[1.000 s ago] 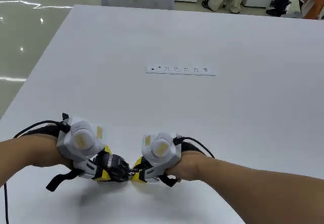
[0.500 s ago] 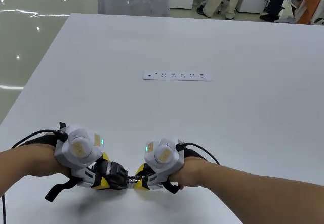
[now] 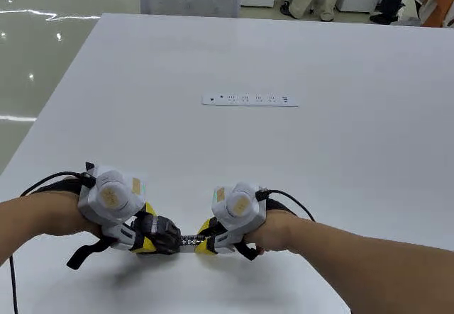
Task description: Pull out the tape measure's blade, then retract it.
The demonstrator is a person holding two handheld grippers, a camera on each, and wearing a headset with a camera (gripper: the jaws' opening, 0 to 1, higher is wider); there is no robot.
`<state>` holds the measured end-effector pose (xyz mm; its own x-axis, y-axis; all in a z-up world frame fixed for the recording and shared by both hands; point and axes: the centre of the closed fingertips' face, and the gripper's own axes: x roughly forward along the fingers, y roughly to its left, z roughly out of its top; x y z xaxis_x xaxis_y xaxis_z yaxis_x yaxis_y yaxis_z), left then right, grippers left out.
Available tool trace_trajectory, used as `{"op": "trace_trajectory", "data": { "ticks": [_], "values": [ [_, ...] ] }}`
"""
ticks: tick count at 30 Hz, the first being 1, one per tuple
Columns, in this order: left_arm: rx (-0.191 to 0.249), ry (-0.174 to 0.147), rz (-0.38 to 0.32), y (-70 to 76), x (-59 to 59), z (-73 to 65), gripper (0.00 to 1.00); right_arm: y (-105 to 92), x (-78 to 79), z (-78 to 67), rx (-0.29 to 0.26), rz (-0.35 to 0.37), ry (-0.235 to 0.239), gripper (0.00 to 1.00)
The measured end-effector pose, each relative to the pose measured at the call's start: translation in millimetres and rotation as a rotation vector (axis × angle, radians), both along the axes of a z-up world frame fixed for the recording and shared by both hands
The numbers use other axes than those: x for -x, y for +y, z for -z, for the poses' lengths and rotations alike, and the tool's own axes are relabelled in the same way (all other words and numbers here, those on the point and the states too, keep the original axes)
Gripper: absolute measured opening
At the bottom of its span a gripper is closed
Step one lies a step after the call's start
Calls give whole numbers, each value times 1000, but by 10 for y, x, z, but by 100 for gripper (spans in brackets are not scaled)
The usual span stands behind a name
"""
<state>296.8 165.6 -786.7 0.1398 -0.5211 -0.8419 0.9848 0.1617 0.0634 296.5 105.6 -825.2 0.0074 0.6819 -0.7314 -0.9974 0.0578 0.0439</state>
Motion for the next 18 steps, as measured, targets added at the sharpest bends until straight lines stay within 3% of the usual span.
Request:
{"op": "trace_trajectory", "data": {
  "ticks": [5,12,18],
  "values": [
    [-20,-4,19,-13,14,5,31,-68,11,-1,3,-5,4,13],
    [4,-3,12,-5,11,-3,31,-123,17,-1,24,-16,-8,13],
    [-11,-7,17,-7,11,0,31,-216,-7,-1,35,-18,-8,13]
  ]
}}
